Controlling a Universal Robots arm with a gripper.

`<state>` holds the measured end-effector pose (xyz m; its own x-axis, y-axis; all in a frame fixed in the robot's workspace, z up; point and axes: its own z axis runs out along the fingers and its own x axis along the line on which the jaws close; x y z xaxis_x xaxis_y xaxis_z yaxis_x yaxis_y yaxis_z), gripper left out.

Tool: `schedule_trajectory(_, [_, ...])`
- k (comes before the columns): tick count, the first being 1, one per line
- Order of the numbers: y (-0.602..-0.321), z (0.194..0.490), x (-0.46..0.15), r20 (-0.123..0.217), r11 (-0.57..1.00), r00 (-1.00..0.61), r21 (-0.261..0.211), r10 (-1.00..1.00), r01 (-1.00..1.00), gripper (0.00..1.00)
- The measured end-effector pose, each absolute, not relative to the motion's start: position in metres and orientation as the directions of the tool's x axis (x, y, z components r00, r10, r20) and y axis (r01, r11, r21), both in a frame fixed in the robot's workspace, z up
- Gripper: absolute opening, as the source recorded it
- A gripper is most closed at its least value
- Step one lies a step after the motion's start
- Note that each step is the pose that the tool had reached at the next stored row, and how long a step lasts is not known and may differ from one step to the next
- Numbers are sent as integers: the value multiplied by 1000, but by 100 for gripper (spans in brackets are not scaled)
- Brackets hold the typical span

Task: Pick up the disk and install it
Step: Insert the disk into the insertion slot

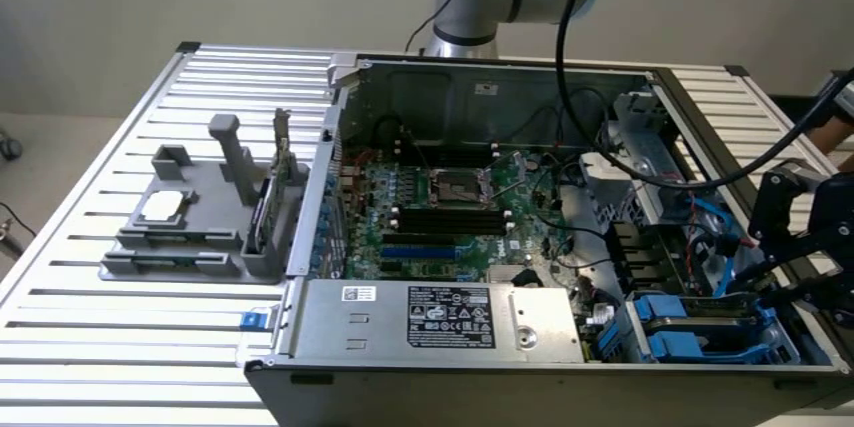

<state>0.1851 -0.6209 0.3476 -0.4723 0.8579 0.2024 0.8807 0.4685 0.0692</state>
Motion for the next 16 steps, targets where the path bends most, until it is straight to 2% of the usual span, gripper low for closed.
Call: schedule_trajectory(16, [-617,342,187,204,447,-451,70,869,892,31])
